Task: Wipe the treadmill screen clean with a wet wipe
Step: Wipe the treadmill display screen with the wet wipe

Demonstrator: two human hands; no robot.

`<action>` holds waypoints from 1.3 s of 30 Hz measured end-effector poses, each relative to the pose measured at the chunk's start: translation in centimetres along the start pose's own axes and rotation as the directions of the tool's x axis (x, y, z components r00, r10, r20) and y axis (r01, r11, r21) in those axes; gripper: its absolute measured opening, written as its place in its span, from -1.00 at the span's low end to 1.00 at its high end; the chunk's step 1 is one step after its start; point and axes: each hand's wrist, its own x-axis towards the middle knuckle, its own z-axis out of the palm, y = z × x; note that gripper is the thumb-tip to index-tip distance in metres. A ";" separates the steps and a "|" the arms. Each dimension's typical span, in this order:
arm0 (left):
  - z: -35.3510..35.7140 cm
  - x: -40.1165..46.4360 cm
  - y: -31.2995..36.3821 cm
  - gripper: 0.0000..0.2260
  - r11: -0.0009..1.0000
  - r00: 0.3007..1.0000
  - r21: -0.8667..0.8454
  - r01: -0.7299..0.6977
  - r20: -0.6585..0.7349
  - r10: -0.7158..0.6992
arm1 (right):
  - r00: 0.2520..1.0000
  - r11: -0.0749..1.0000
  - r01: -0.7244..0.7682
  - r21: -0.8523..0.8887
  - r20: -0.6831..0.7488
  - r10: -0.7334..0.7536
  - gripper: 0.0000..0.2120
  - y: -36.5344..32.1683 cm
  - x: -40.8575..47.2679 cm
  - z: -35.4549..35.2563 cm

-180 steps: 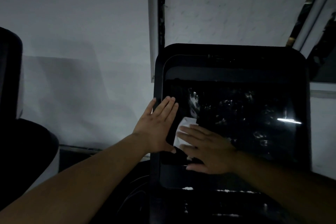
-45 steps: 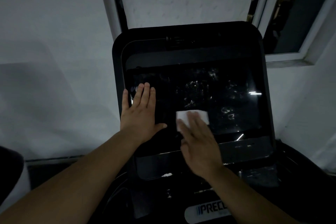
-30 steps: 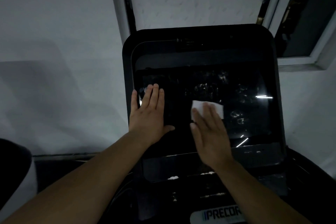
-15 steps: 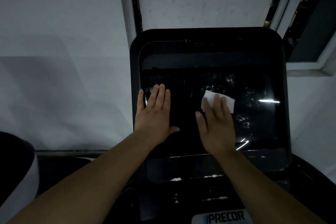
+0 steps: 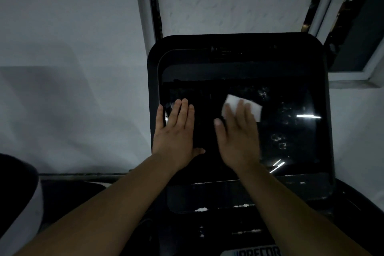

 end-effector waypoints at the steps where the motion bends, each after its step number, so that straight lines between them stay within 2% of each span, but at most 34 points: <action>1: 0.0 0.0 -0.1 0.06 1.000 1.000 -0.003 0.004 -0.006 -0.004 | 0.999 0.998 0.048 0.049 -0.019 -0.047 -0.27 -1.4 -0.1 0.0; 4: -0.1 0.0 -0.2 0.05 1.000 1.000 -0.008 0.003 -0.004 -0.003 | 0.993 0.988 0.122 0.092 -0.021 -0.120 -0.31 -1.9 -0.1 -0.6; 6: -0.2 -0.1 -0.1 0.06 1.000 1.000 -0.012 -0.002 -0.003 0.002 | 0.997 0.997 0.058 0.041 -0.057 -0.056 -0.32 0.1 0.6 -0.4; 9: -0.1 -0.1 -0.1 0.06 1.000 1.000 -0.018 -0.003 0.001 0.003 | 0.998 0.998 -0.063 -0.031 0.017 0.063 -0.23 0.4 1.9 0.2; 12: -0.2 -0.1 0.0 0.02 1.000 1.000 -0.021 -0.002 -0.003 0.002 | 0.998 0.996 -0.057 0.072 0.043 0.054 -0.21 -4.0 3.0 -0.3; 14: -0.4 -0.1 0.1 -0.04 0.999 1.000 -0.045 -0.017 -0.004 0.017 | 0.997 0.980 -0.009 0.201 0.077 -0.007 -0.21 -7.2 3.7 -1.4; 16: -0.4 -0.2 0.1 -0.09 0.996 0.999 -0.084 -0.022 -0.026 0.020 | 0.989 0.965 0.077 0.251 0.100 -0.105 -0.22 -8.7 3.9 -2.3; 19: -0.4 -0.3 0.0 -0.03 0.997 0.999 -0.075 -0.019 -0.038 0.016 | 0.976 0.962 0.171 0.211 0.097 -0.194 -0.26 -6.7 4.0 -2.3; 21: -0.3 -0.2 -0.1 0.03 1.000 1.000 -0.030 -0.009 -0.015 0.008 | 0.978 0.974 0.207 0.092 0.010 -0.209 -0.30 -3.7 4.2 -2.5; 23: -0.3 -0.1 -0.1 0.07 1.000 1.000 -0.011 -0.005 -0.006 0.004 | 0.986 0.987 0.150 0.063 -0.085 -0.144 -0.37 -0.8 4.8 -3.2; 26: -0.2 -0.1 0.0 0.08 1.000 1.000 -0.009 -0.004 0.003 0.004 | 0.997 0.994 -0.068 0.090 0.054 0.064 -0.19 -0.4 5.5 -3.4; 28: -0.2 -0.1 0.0 0.05 1.000 1.000 -0.012 -0.003 -0.003 0.003 | 0.997 0.996 -0.017 0.092 0.072 0.011 -0.13 -3.1 5.0 -2.8; 31: -0.4 -0.3 -0.1 -0.11 0.998 1.000 -0.058 -0.022 -0.009 0.022 | 0.986 0.968 0.073 0.241 0.131 -0.107 -0.26 -8.0 3.8 -2.3; 33: -0.5 -0.4 0.0 -0.15 0.997 0.999 -0.076 -0.027 -0.031 0.025 | 0.981 0.960 0.093 0.263 0.138 -0.133 -0.26 -9.3 3.4 -2.5; 36: -0.4 -0.2 0.0 -0.05 0.997 1.000 -0.069 -0.014 -0.026 0.013 | 0.979 0.964 0.121 0.236 0.129 -0.155 -0.26 -7.2 3.9 -2.7; 39: -0.1 -0.1 -0.1 0.06 1.000 1.000 -0.018 -0.001 -0.018 0.001 | 0.991 0.986 0.133 0.097 -0.022 -0.131 -0.35 -2.4 4.2 -3.0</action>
